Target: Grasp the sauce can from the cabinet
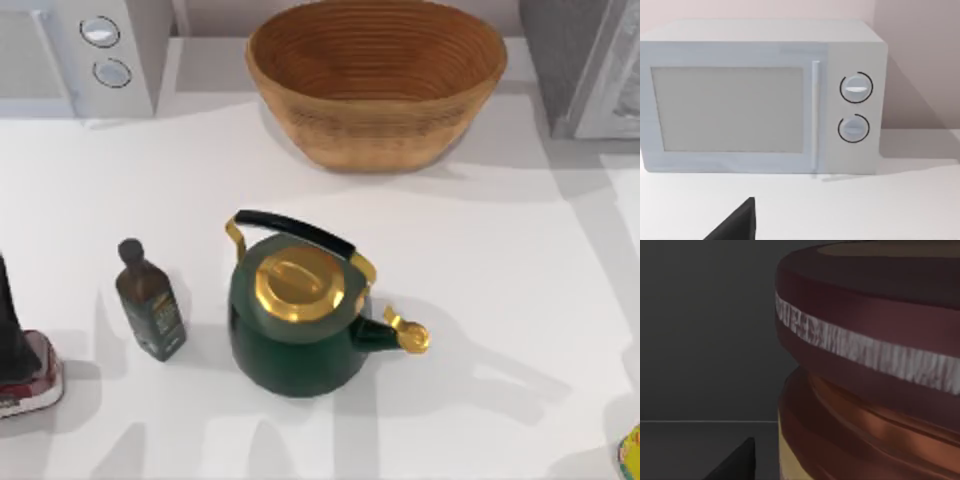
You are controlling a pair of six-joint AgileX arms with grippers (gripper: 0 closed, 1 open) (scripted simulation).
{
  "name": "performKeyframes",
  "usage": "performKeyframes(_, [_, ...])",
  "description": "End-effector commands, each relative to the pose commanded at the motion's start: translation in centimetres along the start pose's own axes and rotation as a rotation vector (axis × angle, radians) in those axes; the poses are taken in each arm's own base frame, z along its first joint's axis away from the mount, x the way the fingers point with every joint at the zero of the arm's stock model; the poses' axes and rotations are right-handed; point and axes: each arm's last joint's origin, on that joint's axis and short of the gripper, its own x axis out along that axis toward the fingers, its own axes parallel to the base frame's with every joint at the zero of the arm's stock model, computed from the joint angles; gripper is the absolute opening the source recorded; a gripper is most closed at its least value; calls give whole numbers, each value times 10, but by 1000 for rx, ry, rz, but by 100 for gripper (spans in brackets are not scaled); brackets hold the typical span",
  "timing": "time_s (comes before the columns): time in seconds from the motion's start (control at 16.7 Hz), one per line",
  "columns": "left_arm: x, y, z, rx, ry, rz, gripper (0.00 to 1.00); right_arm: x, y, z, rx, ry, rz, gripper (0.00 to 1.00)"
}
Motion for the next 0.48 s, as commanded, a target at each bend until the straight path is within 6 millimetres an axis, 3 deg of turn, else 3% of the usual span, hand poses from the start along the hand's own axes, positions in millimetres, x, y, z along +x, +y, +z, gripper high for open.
performKeyframes(0.12, [0,0,0,0,0,0,100,0,0,0,0,0,0,100])
performKeyframes(0.48, [0,0,0,0,0,0,100,0,0,0,0,0,0,55])
